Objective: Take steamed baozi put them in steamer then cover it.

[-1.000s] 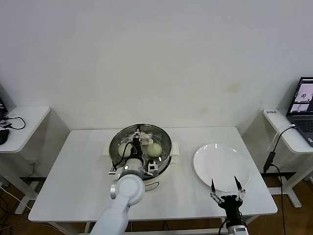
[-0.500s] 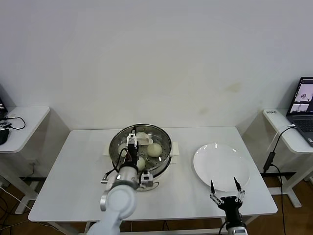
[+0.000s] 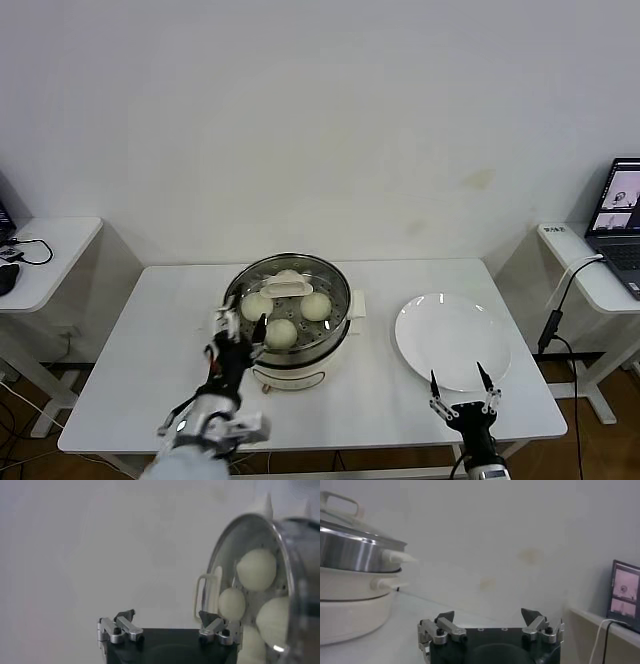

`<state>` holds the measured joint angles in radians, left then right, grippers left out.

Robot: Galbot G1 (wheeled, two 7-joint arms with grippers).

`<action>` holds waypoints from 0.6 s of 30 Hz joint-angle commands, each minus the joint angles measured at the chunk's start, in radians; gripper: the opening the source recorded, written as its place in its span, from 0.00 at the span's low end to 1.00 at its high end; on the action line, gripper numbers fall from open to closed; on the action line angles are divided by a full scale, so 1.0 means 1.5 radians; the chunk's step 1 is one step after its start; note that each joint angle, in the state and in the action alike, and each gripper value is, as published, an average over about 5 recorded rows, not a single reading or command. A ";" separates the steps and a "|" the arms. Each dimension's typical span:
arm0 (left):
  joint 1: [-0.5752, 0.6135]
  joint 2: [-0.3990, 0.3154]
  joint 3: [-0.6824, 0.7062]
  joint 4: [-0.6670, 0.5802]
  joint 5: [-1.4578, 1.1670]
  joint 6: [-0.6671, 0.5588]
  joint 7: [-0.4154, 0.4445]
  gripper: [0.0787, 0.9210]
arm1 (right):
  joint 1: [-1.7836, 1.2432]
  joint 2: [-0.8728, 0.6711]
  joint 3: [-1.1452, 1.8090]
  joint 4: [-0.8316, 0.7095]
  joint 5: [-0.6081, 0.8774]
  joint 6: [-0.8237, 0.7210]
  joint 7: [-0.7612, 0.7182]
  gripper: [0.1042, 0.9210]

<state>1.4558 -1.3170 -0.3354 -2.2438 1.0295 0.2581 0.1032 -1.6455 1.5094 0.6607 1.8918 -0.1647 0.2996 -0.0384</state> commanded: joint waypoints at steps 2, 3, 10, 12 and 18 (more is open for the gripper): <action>0.230 0.029 -0.258 -0.026 -0.891 -0.150 -0.222 0.88 | -0.014 -0.017 -0.014 0.004 0.011 -0.013 -0.012 0.88; 0.242 0.027 -0.262 -0.023 -0.906 -0.145 -0.223 0.88 | -0.018 -0.020 -0.014 0.005 0.016 -0.015 -0.017 0.88; 0.309 0.031 -0.244 0.016 -0.892 -0.186 -0.219 0.88 | -0.044 -0.075 -0.025 0.020 0.104 -0.072 -0.070 0.88; 0.313 0.029 -0.233 0.028 -0.881 -0.196 -0.218 0.88 | -0.054 -0.089 -0.028 0.032 0.126 -0.088 -0.077 0.88; 0.307 0.013 -0.208 0.060 -0.862 -0.227 -0.197 0.88 | -0.081 -0.108 -0.032 0.067 0.148 -0.119 -0.081 0.88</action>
<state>1.8152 -1.2909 -0.6199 -2.2143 0.0061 0.0196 -0.1590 -1.7113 1.4176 0.6226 1.9319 -0.0449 0.2096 -0.1185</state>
